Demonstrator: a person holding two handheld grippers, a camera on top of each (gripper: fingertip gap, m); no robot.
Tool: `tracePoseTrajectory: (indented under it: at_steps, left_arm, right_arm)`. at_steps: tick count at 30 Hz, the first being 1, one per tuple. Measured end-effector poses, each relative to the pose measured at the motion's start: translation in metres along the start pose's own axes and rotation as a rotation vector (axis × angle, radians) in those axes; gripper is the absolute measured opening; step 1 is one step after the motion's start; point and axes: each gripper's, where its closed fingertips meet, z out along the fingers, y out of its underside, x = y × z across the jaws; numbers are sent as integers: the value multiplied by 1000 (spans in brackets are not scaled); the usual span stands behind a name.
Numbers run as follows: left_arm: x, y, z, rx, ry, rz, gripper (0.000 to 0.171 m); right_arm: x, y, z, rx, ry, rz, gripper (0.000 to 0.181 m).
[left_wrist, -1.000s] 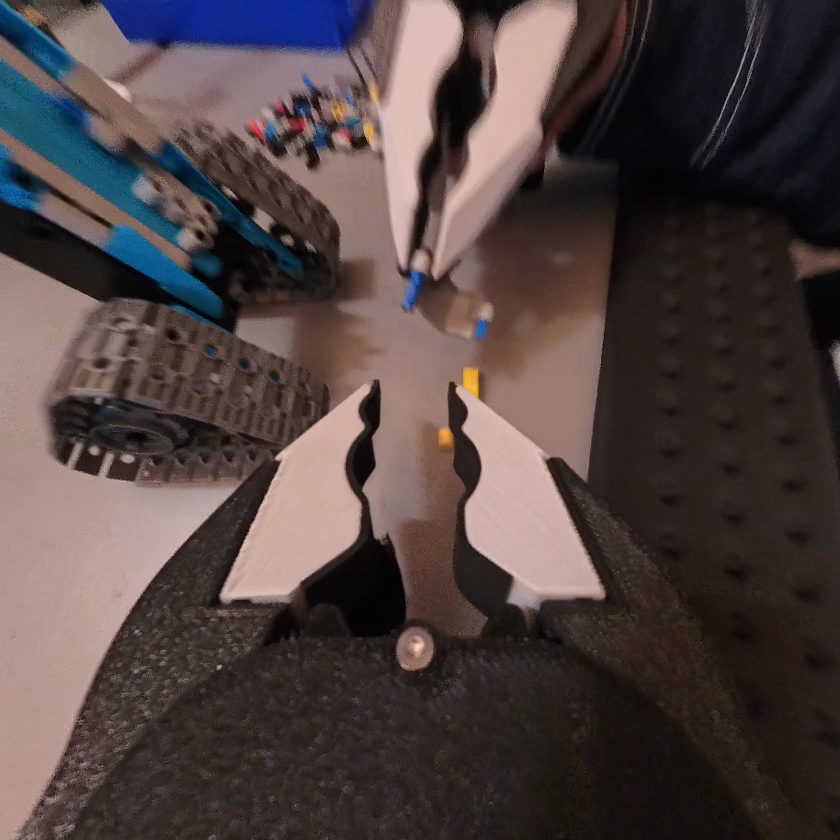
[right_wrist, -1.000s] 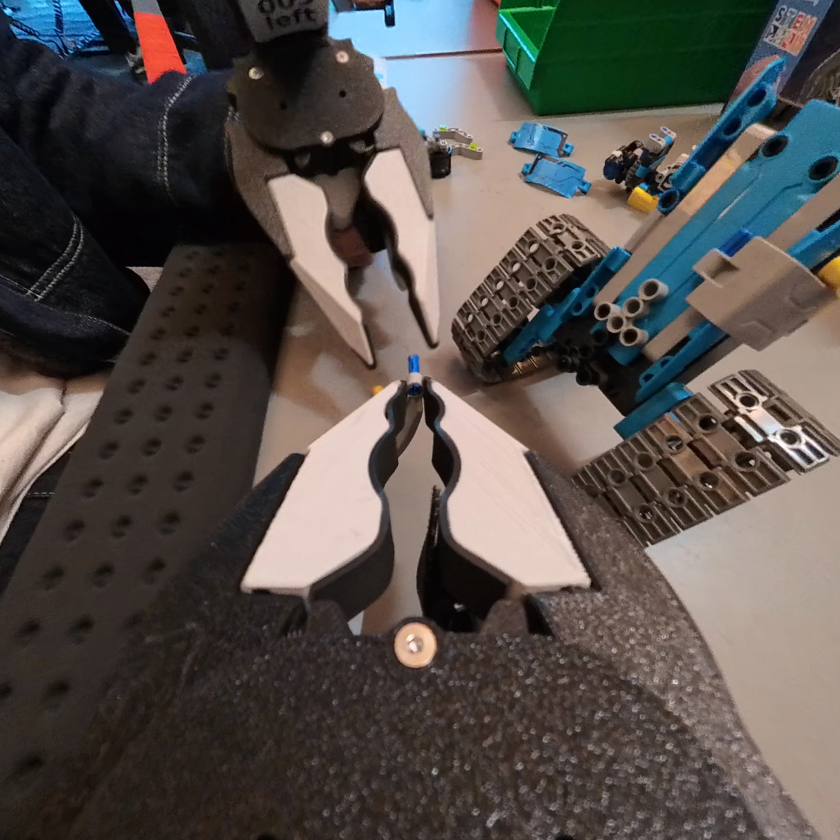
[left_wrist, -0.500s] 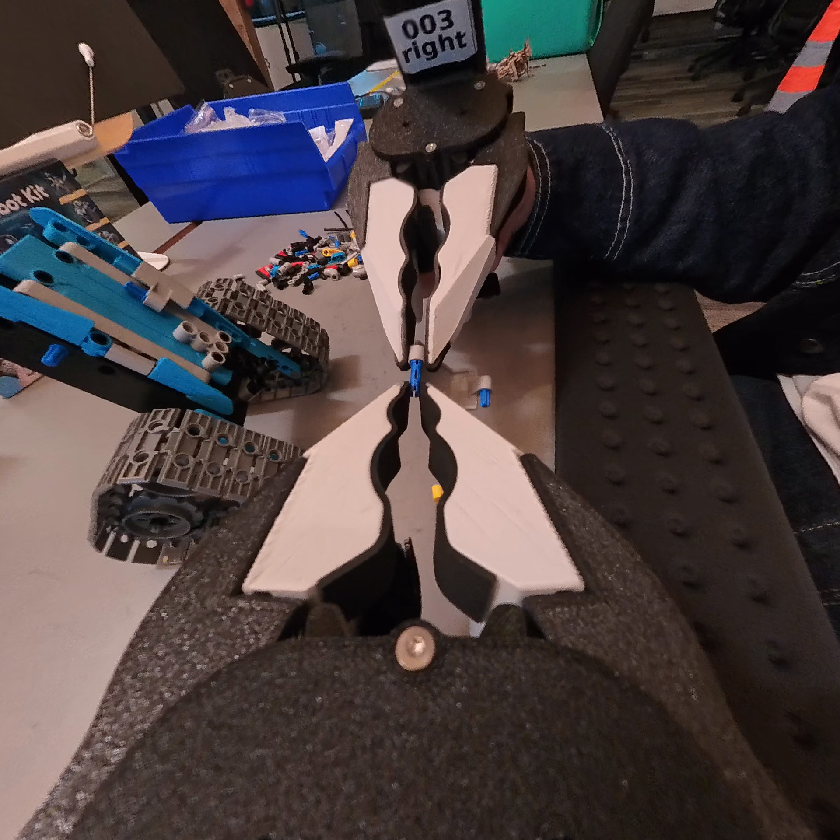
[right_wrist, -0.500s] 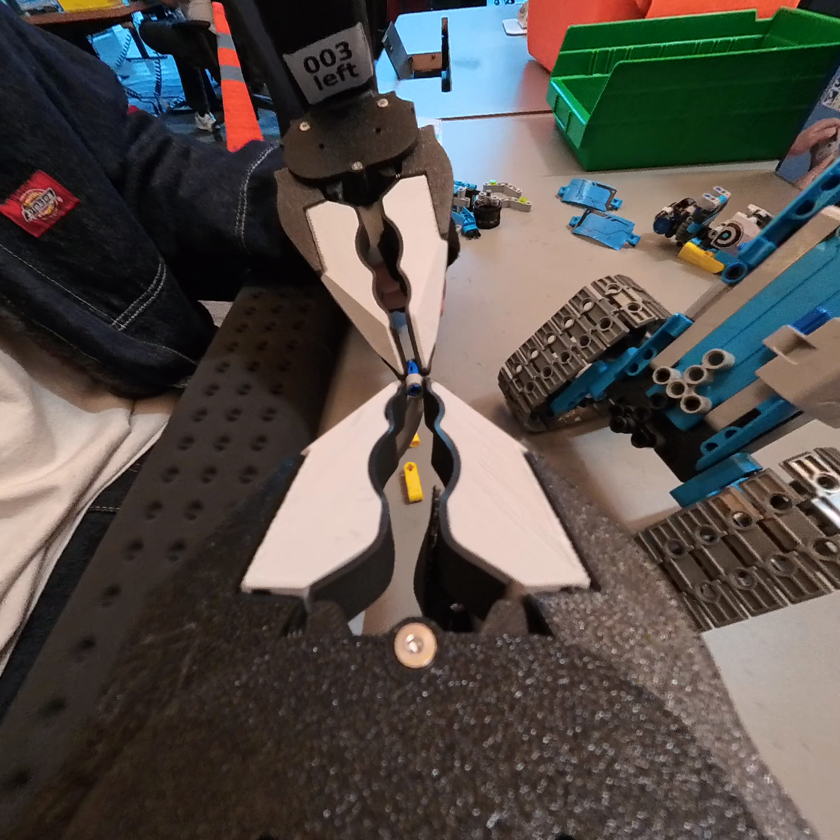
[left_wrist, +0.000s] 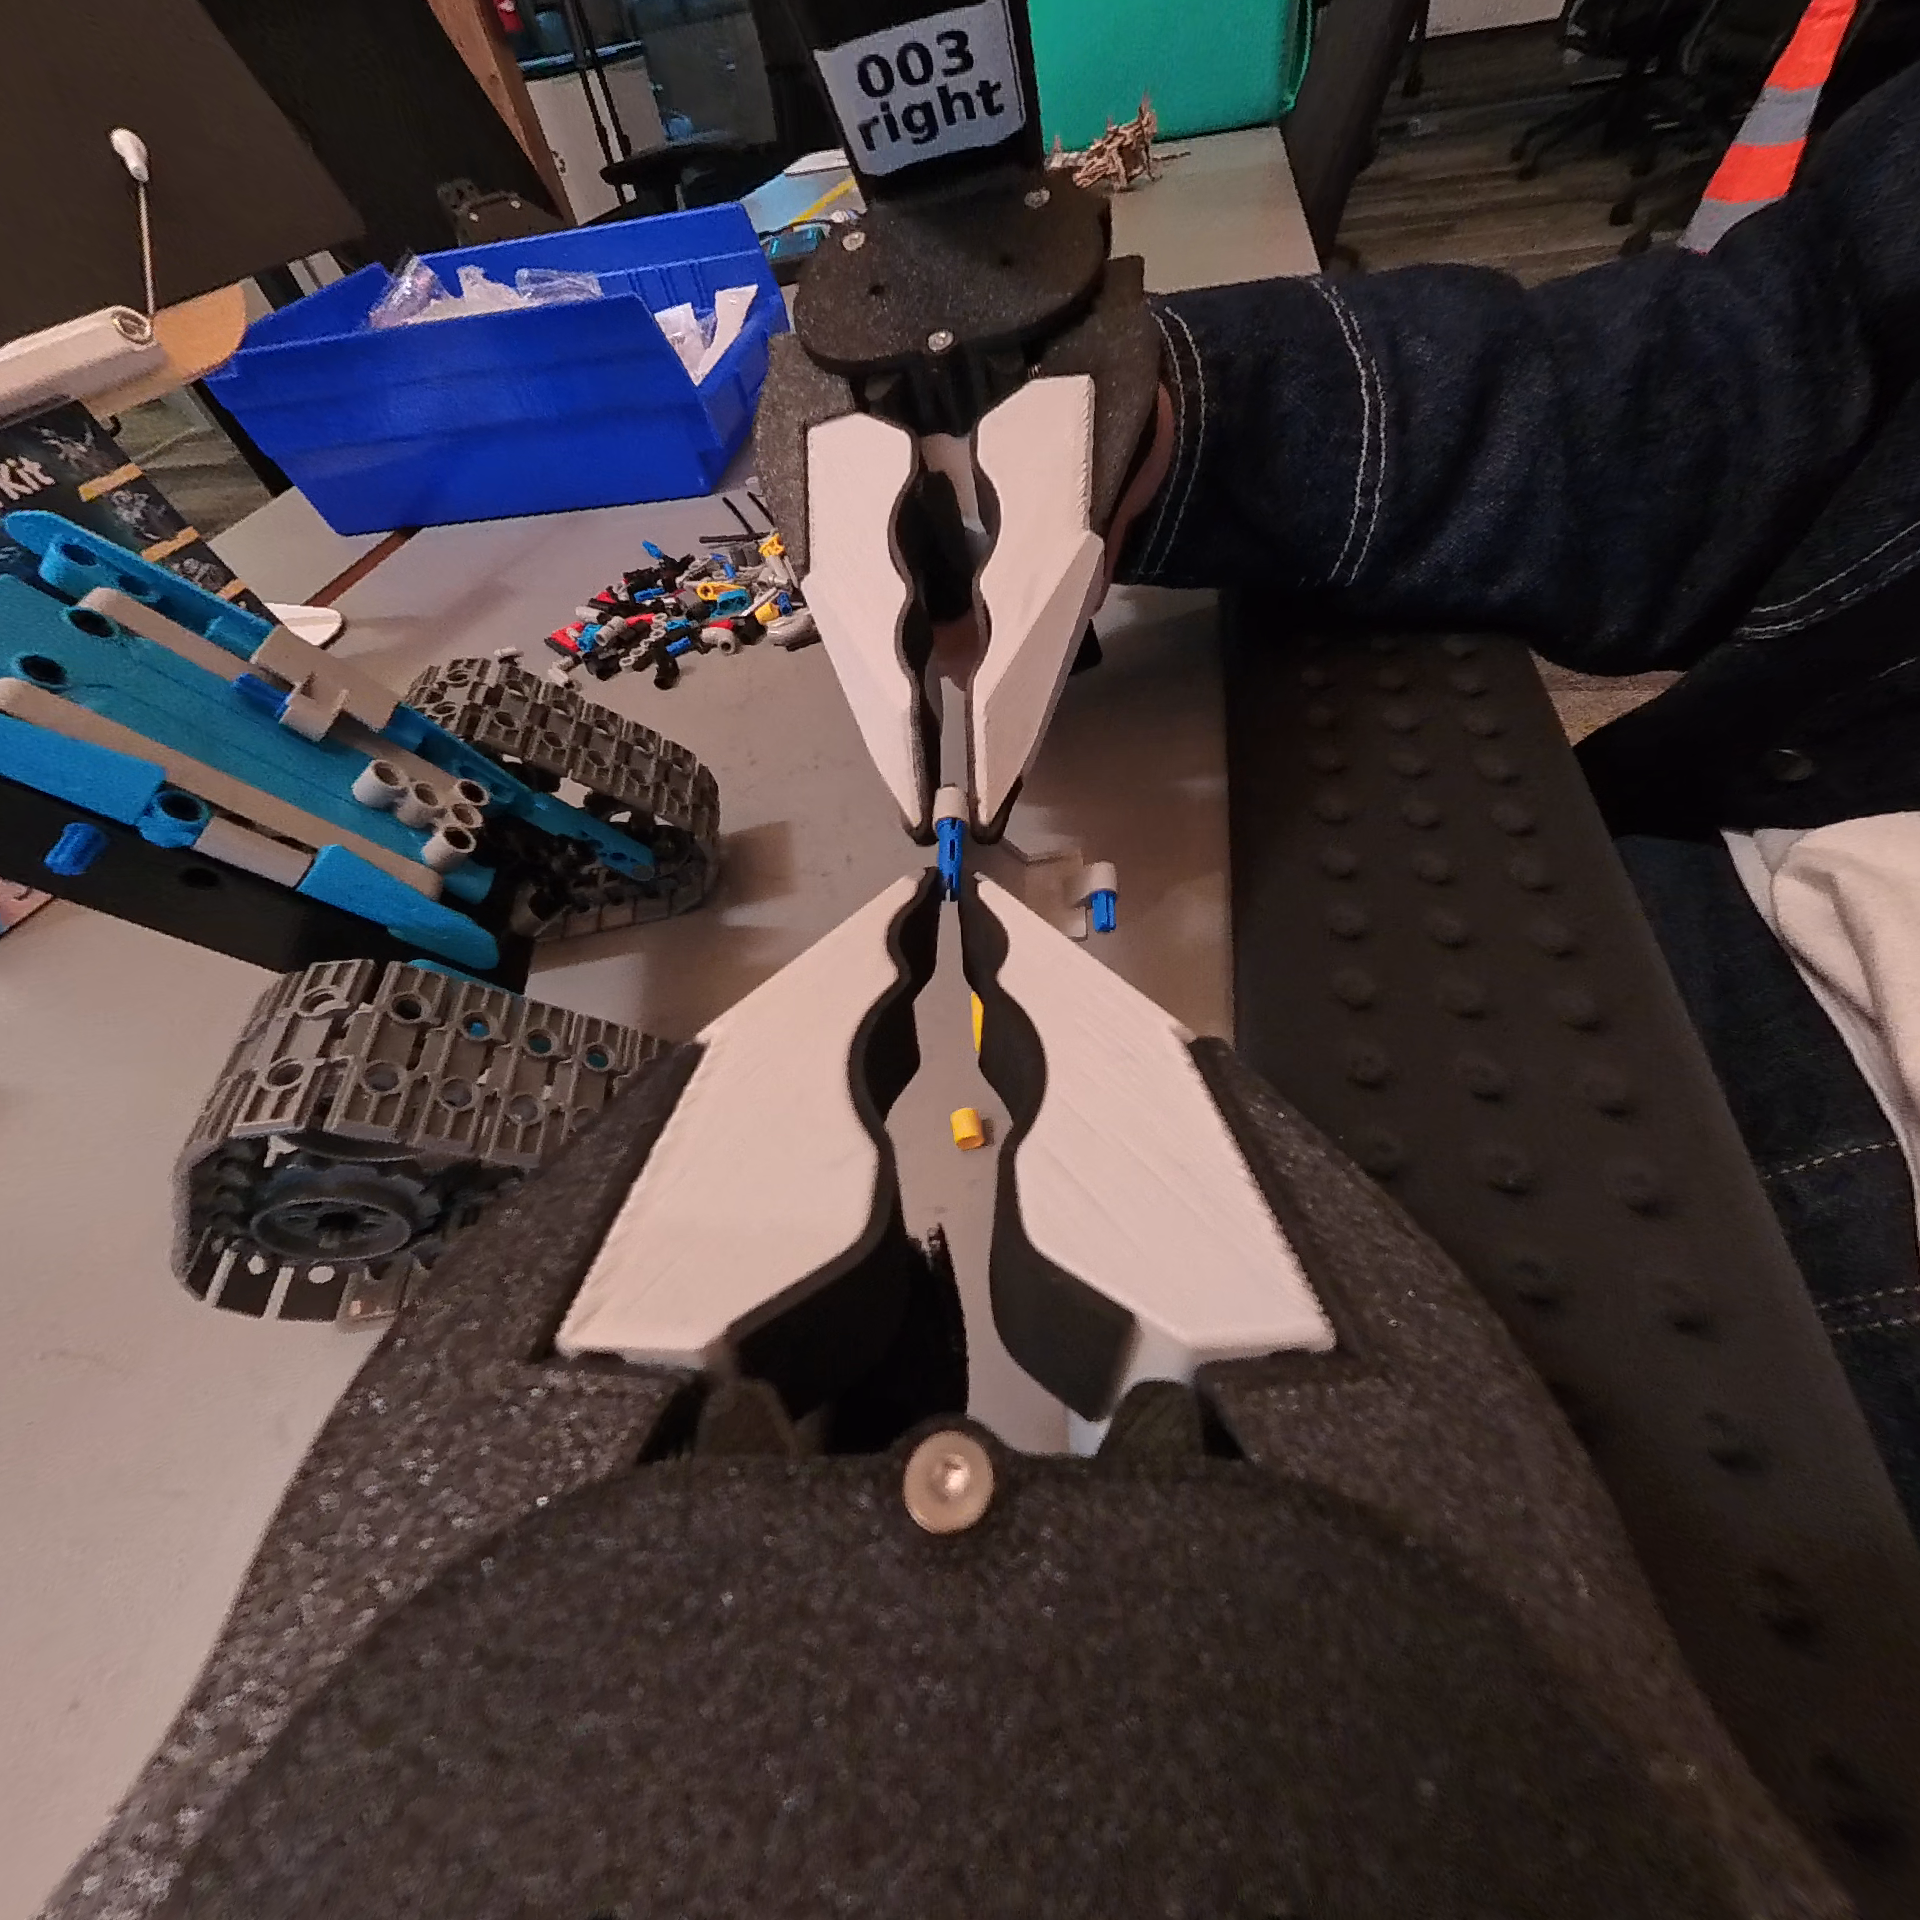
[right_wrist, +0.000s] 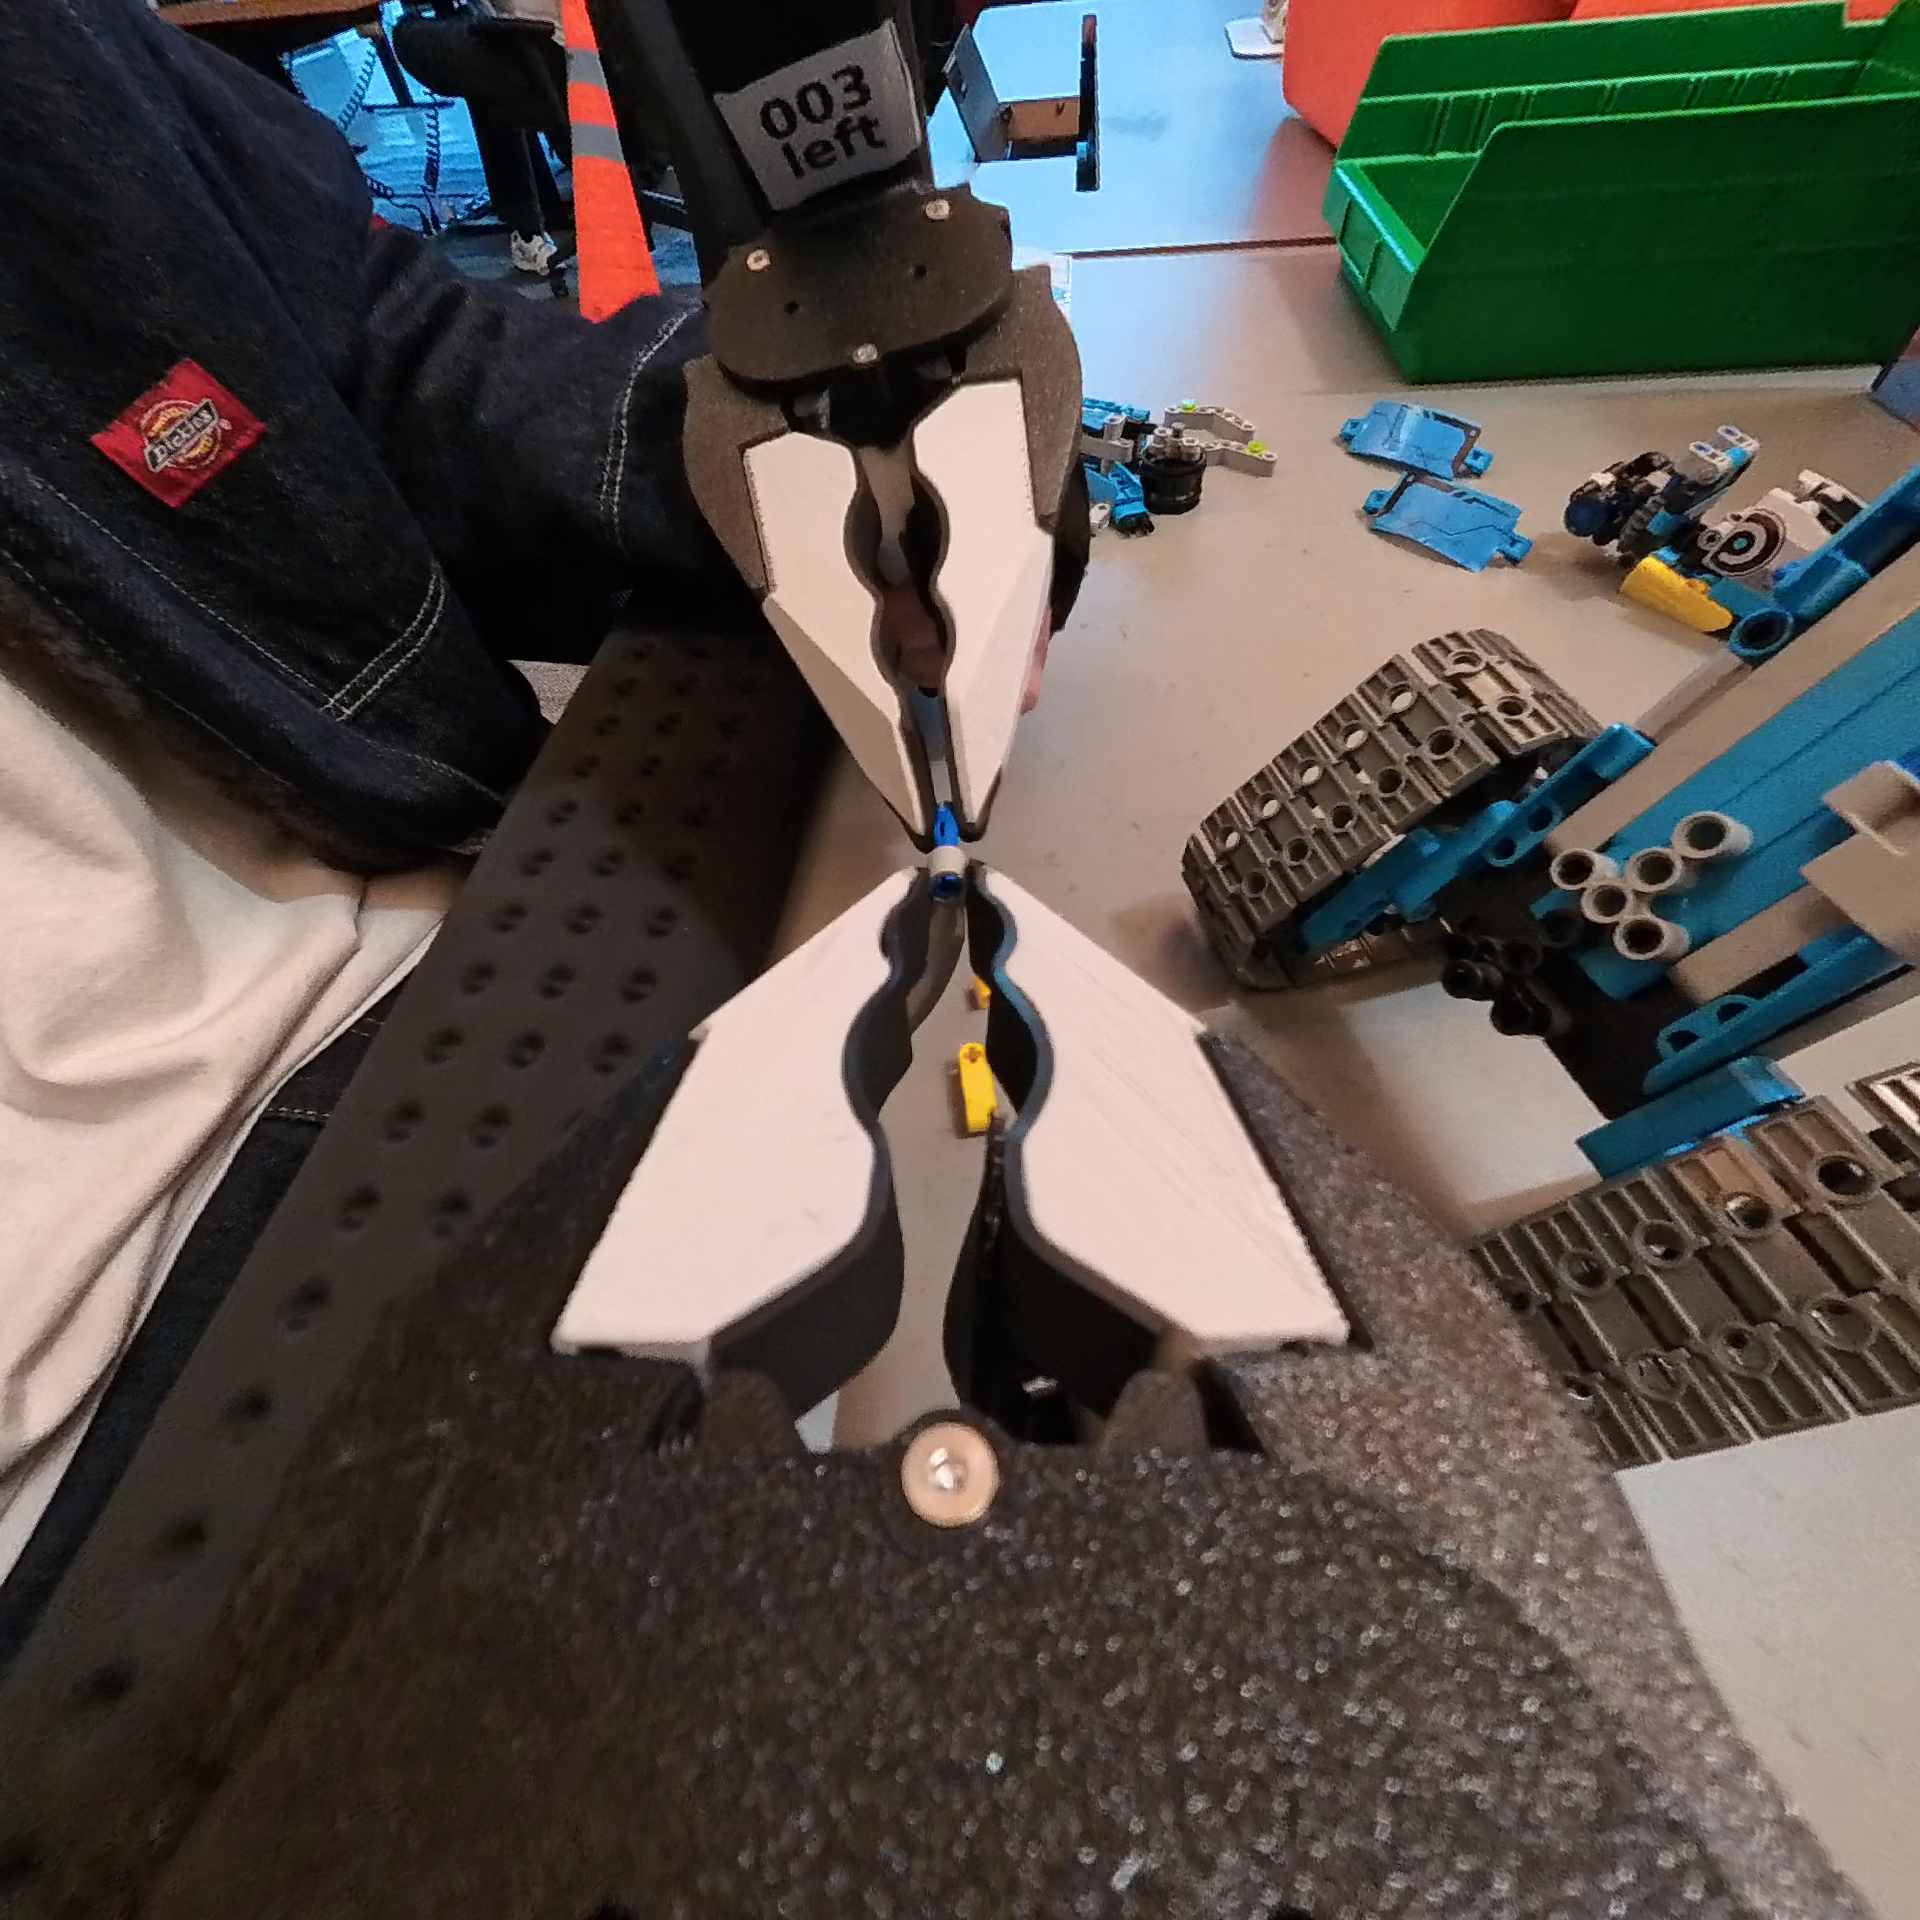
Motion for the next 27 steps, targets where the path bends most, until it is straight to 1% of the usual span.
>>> tracePoseTrajectory:
  at_steps: [5,7,8,12,14,16,18,20,21,23,24,27]
  left_arm:
    - [2,-3,-2,16,9,-2,3]
    - [1,-1,-3,8,-2,6,3]
    - [1,-1,-4,11,1,-1,3]
    - [0,5,-1,-18,-6,4,2]
    - [-3,1,-4,4,-11,-22,2]
    - [-8,0,-5,12,-31,-39,3]
    - [-10,0,-4,14,-47,-34,3]
    - [-12,-2,-3,25,-85,2,7]
    - [-11,-1,-2,16,-90,16,14]
    - [-7,1,1,-3,-81,42,10]
    - [-5,2,1,-7,-73,55,4]
    - [-8,-3,-2,17,-79,45,3]
  right_arm:
    - [-3,-2,-2,9,-13,-4,5]
    - [1,1,-5,1,8,-8,1]
    - [1,-3,-8,25,-1,-3,0]
    - [3,5,-5,-6,9,40,0]
    - [5,1,-4,16,20,75,1]
    - [11,-1,-3,17,60,49,1]
    - [11,1,-2,0,66,34,0]
    - [10,-2,-1,10,63,33,0]
    - [8,-3,0,15,46,39,0]
    - [8,-1,2,4,43,45,0]
    - [7,0,3,-1,40,50,0]
    - [10,-6,2,38,50,87,2]
